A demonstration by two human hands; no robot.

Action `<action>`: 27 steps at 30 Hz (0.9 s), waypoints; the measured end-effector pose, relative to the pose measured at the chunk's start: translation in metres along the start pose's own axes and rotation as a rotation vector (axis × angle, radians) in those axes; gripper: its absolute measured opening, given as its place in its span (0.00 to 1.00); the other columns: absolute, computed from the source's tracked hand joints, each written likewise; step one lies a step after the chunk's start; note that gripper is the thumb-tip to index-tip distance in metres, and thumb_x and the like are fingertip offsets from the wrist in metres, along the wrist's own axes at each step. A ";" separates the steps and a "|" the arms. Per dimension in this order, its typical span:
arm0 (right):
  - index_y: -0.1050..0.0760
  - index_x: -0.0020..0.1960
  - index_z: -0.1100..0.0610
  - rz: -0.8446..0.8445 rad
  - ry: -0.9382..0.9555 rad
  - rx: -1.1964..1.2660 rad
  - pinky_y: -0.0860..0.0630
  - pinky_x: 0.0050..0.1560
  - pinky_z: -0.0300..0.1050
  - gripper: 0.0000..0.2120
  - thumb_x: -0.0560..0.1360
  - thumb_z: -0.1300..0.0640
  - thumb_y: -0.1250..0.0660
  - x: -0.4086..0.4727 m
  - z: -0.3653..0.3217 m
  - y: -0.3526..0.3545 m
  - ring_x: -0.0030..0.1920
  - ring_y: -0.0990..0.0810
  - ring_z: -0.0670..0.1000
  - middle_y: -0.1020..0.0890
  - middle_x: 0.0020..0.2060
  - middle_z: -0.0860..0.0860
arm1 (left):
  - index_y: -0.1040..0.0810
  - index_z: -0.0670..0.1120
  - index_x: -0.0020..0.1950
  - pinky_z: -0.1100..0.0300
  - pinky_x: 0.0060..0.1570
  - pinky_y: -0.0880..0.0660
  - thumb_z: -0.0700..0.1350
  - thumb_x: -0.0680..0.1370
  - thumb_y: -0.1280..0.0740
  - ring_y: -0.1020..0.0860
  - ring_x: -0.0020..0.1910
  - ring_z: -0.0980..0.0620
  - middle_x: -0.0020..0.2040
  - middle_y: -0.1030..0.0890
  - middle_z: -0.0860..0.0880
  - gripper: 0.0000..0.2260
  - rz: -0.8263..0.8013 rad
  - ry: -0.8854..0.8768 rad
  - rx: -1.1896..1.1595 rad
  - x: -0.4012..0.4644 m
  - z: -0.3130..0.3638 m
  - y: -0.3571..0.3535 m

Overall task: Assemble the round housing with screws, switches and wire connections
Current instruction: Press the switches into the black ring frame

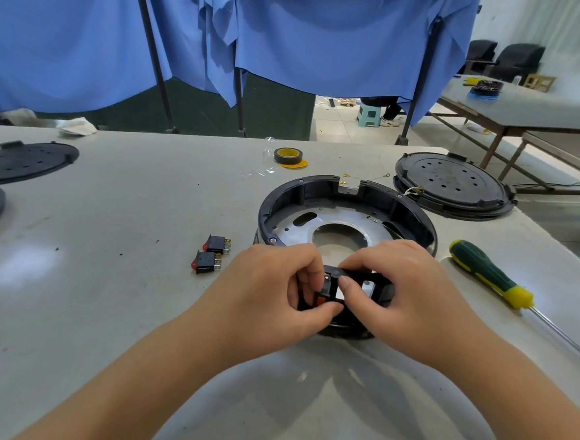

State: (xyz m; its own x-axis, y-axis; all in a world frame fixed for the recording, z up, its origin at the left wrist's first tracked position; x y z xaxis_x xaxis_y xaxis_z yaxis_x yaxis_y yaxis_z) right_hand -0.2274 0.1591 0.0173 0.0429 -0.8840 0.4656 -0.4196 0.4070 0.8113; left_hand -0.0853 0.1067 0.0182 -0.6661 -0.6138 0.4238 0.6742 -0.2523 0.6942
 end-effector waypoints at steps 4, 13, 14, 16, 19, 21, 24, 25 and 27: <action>0.21 0.41 0.48 -0.001 0.003 0.003 0.30 0.50 0.43 0.12 0.72 0.45 0.41 0.000 -0.001 0.000 0.37 0.25 0.44 0.21 0.32 0.41 | 0.26 0.50 0.35 0.74 0.29 0.33 0.47 0.66 0.23 0.24 0.26 0.58 0.29 0.22 0.54 0.11 0.024 0.017 -0.020 0.000 -0.001 0.001; 0.21 0.41 0.48 -0.010 0.001 -0.001 0.30 0.50 0.42 0.12 0.72 0.45 0.41 0.000 -0.001 0.000 0.36 0.25 0.44 0.21 0.32 0.41 | 0.26 0.50 0.35 0.75 0.29 0.35 0.45 0.67 0.23 0.24 0.26 0.58 0.27 0.23 0.55 0.11 0.060 -0.007 0.005 0.000 0.003 0.003; 0.22 0.41 0.48 -0.011 0.000 -0.001 0.30 0.50 0.42 0.12 0.72 0.45 0.41 0.000 0.000 0.000 0.36 0.25 0.44 0.21 0.32 0.41 | 0.26 0.50 0.35 0.76 0.28 0.35 0.44 0.67 0.23 0.25 0.25 0.60 0.27 0.23 0.55 0.12 0.060 -0.007 -0.002 0.000 0.003 0.003; 0.22 0.41 0.48 -0.015 -0.004 -0.002 0.30 0.50 0.42 0.12 0.72 0.45 0.41 0.001 0.000 -0.001 0.36 0.25 0.44 0.21 0.32 0.42 | 0.26 0.50 0.35 0.77 0.27 0.36 0.43 0.67 0.23 0.27 0.24 0.62 0.27 0.23 0.54 0.12 0.060 -0.004 -0.018 0.000 0.003 0.003; 0.22 0.41 0.48 -0.022 -0.009 -0.007 0.30 0.51 0.43 0.12 0.72 0.45 0.42 0.000 0.000 -0.001 0.37 0.24 0.44 0.21 0.32 0.42 | 0.26 0.51 0.35 0.76 0.27 0.35 0.43 0.68 0.23 0.25 0.26 0.59 0.28 0.22 0.54 0.12 0.045 0.002 -0.033 0.001 0.001 0.004; 0.22 0.41 0.48 -0.025 -0.011 -0.009 0.30 0.51 0.43 0.12 0.72 0.44 0.42 0.000 0.001 -0.002 0.37 0.24 0.44 0.21 0.32 0.42 | 0.26 0.51 0.36 0.75 0.28 0.34 0.43 0.68 0.23 0.24 0.27 0.58 0.28 0.22 0.54 0.12 0.050 -0.005 -0.026 0.001 0.001 0.004; 0.22 0.41 0.48 -0.022 -0.009 -0.006 0.30 0.51 0.43 0.12 0.73 0.45 0.42 0.000 0.001 -0.002 0.37 0.24 0.45 0.21 0.32 0.42 | 0.26 0.51 0.36 0.75 0.29 0.33 0.44 0.68 0.22 0.23 0.28 0.57 0.28 0.22 0.55 0.12 0.064 -0.032 0.026 0.000 0.002 0.004; 0.22 0.41 0.48 -0.020 -0.007 -0.004 0.30 0.50 0.43 0.12 0.73 0.45 0.42 0.000 0.001 -0.001 0.37 0.24 0.45 0.21 0.32 0.42 | 0.26 0.51 0.36 0.74 0.30 0.32 0.45 0.68 0.22 0.23 0.29 0.57 0.29 0.22 0.55 0.12 0.065 -0.041 0.052 0.000 0.003 0.004; 0.22 0.41 0.48 -0.019 -0.003 -0.003 0.30 0.50 0.43 0.12 0.73 0.45 0.41 0.000 0.001 -0.001 0.36 0.24 0.44 0.21 0.32 0.42 | 0.25 0.50 0.36 0.69 0.31 0.30 0.46 0.68 0.22 0.23 0.30 0.56 0.29 0.22 0.55 0.11 0.063 -0.054 0.093 0.000 0.003 0.003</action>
State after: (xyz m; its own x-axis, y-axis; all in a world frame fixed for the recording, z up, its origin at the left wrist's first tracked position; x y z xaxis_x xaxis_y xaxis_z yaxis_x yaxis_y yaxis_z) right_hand -0.2275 0.1582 0.0161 0.0477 -0.8922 0.4491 -0.4157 0.3911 0.8211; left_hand -0.0841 0.1083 0.0223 -0.6412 -0.5847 0.4971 0.6843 -0.1423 0.7152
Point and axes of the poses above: each hand's wrist, its own x-axis towards the middle knuckle, its own y-axis out of the back of the hand, z = x × y, the point moved 5 cm from there along x, towards the middle knuckle
